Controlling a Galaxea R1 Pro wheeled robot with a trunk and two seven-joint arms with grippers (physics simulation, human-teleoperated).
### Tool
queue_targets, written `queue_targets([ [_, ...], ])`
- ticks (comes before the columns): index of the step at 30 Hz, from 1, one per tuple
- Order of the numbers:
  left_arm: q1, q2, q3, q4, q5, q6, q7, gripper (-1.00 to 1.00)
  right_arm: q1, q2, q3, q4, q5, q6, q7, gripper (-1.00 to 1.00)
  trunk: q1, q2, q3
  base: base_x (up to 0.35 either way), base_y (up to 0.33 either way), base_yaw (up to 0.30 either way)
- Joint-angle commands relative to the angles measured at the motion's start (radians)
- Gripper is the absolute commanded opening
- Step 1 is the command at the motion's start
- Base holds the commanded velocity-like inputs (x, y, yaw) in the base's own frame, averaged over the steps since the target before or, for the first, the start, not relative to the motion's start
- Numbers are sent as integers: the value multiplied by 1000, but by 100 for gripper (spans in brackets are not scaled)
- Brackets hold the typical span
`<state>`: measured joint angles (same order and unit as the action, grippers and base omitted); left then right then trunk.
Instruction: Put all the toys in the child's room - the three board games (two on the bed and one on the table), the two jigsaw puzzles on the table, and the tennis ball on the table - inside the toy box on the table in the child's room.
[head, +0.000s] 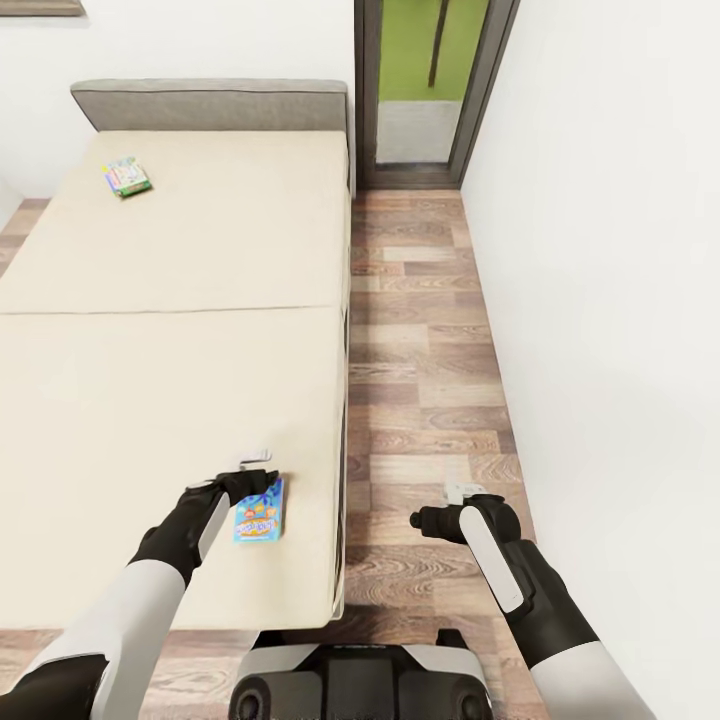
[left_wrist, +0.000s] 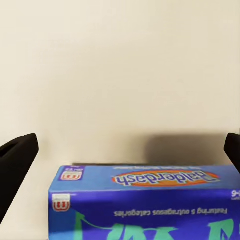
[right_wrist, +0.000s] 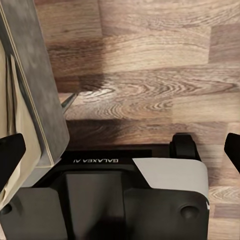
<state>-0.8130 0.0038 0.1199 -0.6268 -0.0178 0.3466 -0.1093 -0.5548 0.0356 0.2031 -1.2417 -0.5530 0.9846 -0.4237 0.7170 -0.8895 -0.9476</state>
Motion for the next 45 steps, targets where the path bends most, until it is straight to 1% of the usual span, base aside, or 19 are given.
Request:
queue_targets([
  [1,0,-1,3,15,21,-3,-17,100,0,0,1,-1,-10,2,-10,100,1,-1,-2,0,0,0],
  [7,0,-1,3,15,21,-4,-18,100,0,0,1,-1,-10,2,-10,100,1,-1,-6,-1,0,0],
  [14,0,-1,3,15,21,-4,-18,100,0,0,1,-1,-10,2,-11,100,1,-1,-6,-110,0,0],
  [24,0,-1,3,15,21,-5,-18,100,0,0,1,-1,-9,2,-10,100,1,-1,-6,-30,0,0],
  [37,0,1,3,15,22,-5,-18,100,0,-1,0,0,-10,-3,-10,100,1,-1,-6,-130,0,0],
  [38,0,5,6,-9,22,-6,-18,100,0,1,5,1,-14,-8,-9,100,1,0,-6,0,0,0],
  [42,-1,0,4,-5,19,-9,-22,100,0,5,6,1,-10,-31,-10,100,1,0,-6,0,0,0],
  [45,-1,-1,3,-6,5,-10,-23,100,0,14,5,1,-8,-25,-10,100,1,0,-6,0,0,0],
])
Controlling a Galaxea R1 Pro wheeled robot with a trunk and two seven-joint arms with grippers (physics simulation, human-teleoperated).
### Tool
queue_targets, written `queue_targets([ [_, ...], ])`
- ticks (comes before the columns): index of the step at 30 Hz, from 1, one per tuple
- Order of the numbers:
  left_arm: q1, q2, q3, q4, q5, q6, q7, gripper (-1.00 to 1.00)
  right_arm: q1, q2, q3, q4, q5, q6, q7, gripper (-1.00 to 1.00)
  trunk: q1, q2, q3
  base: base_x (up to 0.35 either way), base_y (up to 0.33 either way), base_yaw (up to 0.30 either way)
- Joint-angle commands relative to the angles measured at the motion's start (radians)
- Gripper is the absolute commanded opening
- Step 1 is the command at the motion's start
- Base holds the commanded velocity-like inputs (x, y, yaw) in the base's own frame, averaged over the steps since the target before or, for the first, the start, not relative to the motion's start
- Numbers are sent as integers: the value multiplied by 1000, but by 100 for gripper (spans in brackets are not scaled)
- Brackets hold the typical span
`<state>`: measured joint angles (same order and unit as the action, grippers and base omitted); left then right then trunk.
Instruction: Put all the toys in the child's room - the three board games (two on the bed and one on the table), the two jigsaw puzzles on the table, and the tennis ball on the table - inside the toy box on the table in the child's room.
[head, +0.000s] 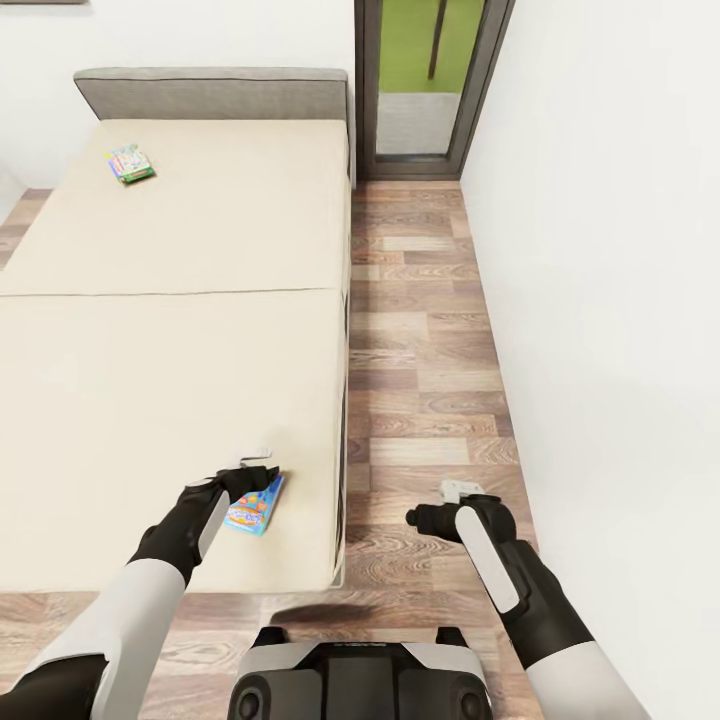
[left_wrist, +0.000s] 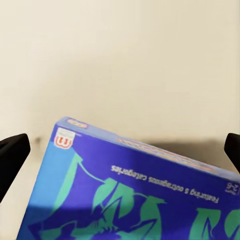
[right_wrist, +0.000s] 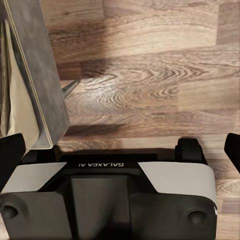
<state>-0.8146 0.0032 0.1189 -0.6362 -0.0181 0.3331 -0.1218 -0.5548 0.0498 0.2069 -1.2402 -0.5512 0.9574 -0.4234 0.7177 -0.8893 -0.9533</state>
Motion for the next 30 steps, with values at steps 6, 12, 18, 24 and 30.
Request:
queue_targets([
  [6,0,0,3,0,7,3,-12,100,0,10,0,-1,-10,-6,-11,100,1,0,-1,-60,0,0],
  [12,0,0,2,0,21,3,-12,100,0,11,0,-1,-10,-8,-11,100,1,0,-1,-68,0,0],
  [18,0,0,2,0,23,3,-12,100,0,12,0,-1,-11,-8,-11,100,1,0,-1,-79,0,0],
  [24,0,0,2,0,23,3,-12,100,0,12,0,-1,-12,-8,-11,100,1,0,-1,-29,0,0],
  [30,0,0,2,0,23,3,-12,100,0,13,0,-1,-12,-8,-11,100,1,0,-1,-110,0,0],
])
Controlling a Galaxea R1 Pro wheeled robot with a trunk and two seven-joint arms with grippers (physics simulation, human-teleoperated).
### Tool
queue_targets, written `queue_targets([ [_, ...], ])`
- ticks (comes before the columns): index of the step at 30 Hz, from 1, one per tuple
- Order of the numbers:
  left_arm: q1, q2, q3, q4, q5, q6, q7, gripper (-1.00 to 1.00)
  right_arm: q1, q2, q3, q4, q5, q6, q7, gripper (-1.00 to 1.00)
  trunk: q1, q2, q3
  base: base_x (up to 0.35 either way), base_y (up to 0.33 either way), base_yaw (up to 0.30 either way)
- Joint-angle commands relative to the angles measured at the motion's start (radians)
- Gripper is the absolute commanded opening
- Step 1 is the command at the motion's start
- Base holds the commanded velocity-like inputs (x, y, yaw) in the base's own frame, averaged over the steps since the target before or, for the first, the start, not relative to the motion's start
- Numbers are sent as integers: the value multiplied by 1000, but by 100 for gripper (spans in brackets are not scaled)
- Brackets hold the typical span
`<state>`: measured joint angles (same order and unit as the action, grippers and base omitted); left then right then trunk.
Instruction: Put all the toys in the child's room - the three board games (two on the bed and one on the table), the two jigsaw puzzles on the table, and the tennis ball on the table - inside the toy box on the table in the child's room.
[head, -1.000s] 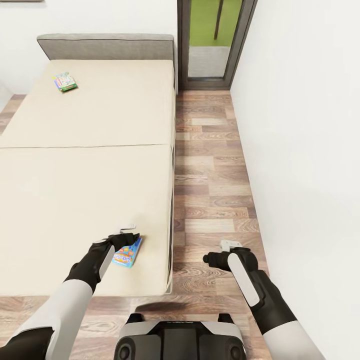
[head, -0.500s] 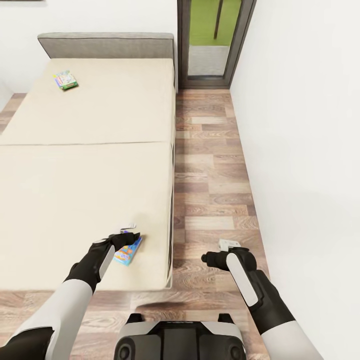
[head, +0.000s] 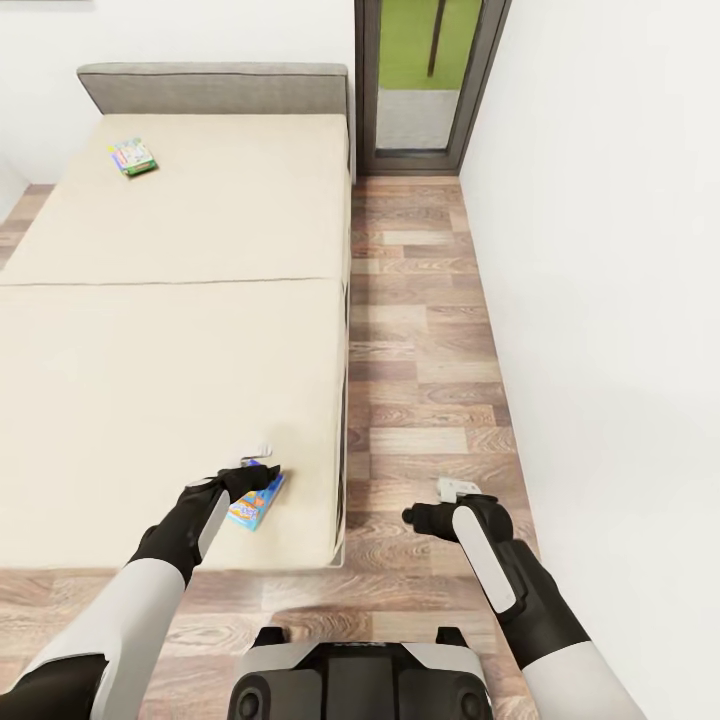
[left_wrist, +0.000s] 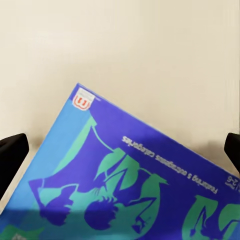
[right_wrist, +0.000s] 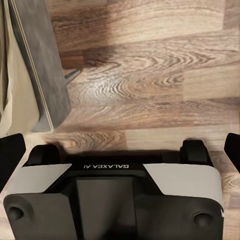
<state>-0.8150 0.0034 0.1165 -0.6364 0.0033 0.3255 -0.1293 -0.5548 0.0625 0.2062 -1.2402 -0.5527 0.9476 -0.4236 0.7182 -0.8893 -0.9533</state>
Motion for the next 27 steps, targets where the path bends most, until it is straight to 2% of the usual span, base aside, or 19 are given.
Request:
queue_targets([
  [1,0,0,5,0,1,10,-4,100,0,0,1,-1,-10,2,-10,100,0,-1,-1,-89,0,0],
  [27,0,0,3,0,1,10,-4,100,0,1,2,-1,-10,2,-10,100,0,-1,-1,-91,0,0],
])
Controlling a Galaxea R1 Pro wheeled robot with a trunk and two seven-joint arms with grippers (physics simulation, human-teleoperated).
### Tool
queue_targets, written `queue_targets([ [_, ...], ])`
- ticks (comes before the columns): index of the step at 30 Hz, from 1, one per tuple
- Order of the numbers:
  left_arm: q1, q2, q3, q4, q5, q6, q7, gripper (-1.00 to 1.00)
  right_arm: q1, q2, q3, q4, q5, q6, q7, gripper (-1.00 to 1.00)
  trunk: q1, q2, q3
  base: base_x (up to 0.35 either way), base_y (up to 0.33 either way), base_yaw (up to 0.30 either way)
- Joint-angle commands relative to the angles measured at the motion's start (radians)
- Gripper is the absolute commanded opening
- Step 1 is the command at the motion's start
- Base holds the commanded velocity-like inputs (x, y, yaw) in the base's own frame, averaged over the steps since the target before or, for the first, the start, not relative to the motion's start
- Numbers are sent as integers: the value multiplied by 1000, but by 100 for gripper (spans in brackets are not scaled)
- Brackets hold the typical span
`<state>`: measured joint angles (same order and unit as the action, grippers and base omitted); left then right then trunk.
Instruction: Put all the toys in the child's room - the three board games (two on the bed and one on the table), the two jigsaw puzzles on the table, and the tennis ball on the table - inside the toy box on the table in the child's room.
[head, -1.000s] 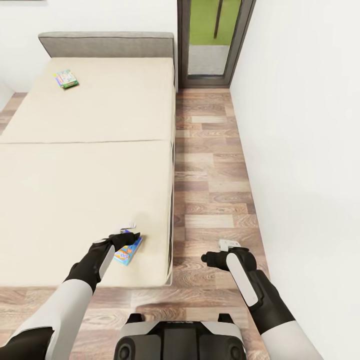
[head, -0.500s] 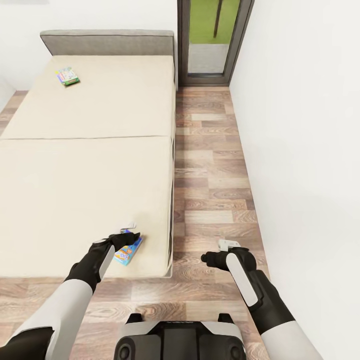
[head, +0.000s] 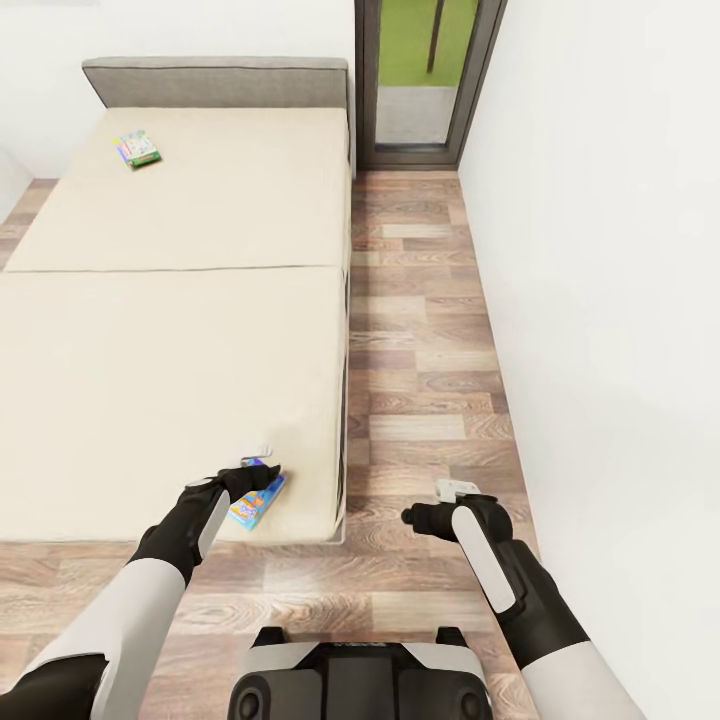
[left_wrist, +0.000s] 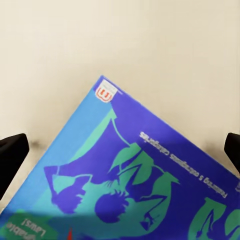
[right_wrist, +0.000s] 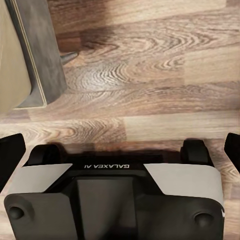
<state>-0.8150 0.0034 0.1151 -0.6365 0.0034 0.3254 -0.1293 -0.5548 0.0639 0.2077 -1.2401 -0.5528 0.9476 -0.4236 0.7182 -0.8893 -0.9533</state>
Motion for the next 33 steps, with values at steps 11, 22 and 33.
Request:
queue_targets([
  [11,0,0,5,0,1,11,-4,100,0,1,1,-1,-10,2,-10,100,0,-1,-1,-94,0,0],
  [22,0,0,5,0,1,11,-4,100,0,1,1,-1,-10,2,-10,100,0,-1,-1,-63,0,0],
  [33,0,0,5,0,1,11,-4,100,0,1,1,-1,-10,2,-10,100,0,-1,-1,-20,0,0],
])
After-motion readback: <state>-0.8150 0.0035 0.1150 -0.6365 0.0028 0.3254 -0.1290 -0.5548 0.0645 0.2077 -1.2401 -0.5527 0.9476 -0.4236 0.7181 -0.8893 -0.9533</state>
